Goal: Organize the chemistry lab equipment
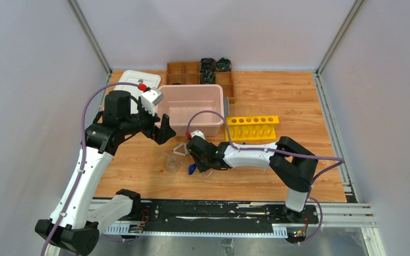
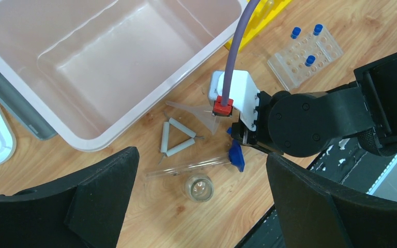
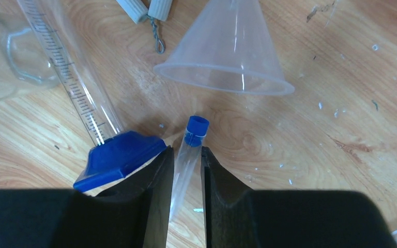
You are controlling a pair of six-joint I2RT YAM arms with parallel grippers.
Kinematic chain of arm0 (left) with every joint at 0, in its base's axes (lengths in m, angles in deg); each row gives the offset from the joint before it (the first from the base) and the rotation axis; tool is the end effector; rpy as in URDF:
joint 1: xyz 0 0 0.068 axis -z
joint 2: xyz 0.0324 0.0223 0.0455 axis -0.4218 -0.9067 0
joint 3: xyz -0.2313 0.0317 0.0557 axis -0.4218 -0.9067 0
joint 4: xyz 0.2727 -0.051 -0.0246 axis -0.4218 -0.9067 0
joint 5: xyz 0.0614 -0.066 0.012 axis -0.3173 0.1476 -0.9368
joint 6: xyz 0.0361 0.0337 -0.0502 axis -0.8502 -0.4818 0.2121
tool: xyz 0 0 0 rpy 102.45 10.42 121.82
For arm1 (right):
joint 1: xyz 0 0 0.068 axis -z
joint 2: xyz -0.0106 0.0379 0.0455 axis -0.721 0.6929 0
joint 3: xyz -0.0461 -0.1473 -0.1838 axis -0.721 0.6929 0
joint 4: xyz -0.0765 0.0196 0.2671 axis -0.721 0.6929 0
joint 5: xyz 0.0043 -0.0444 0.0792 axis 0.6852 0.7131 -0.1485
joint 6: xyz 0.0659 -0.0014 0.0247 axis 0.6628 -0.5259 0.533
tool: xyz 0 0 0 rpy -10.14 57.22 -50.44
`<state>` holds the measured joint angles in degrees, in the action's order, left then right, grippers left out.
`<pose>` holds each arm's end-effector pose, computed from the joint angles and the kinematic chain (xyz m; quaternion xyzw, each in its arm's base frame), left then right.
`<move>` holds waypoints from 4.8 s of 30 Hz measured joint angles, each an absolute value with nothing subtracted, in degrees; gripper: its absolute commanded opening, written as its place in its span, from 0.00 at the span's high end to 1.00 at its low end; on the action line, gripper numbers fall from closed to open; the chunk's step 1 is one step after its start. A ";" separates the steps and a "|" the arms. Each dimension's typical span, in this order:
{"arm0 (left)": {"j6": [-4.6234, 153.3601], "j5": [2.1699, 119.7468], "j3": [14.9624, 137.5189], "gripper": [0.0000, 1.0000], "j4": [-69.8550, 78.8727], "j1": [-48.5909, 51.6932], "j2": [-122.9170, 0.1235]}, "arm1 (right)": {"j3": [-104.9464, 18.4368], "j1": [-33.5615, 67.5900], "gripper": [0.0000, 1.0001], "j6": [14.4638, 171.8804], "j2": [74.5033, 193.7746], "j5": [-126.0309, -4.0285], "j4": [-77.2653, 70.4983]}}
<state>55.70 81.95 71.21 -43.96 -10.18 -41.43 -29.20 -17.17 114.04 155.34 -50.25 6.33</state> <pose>0.2222 -0.0878 0.3443 0.2775 0.8192 -0.2532 0.4334 0.1816 0.3452 0.1101 -0.2680 0.9021 0.1964 0.2753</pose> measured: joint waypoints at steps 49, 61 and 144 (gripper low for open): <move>64.09 101.01 67.64 0.33 -38.81 -10.18 -41.54 | -33.57 -18.76 1.00 119.79 130.75 -43.63 -18.22; 65.95 101.58 67.01 0.95 -36.80 -10.23 -41.67 | -33.62 -19.48 0.64 120.51 130.86 -41.64 -19.86; 59.52 89.78 69.37 0.00 -41.47 -10.18 -42.68 | 15.06 -14.17 1.00 114.13 98.88 -14.82 -7.33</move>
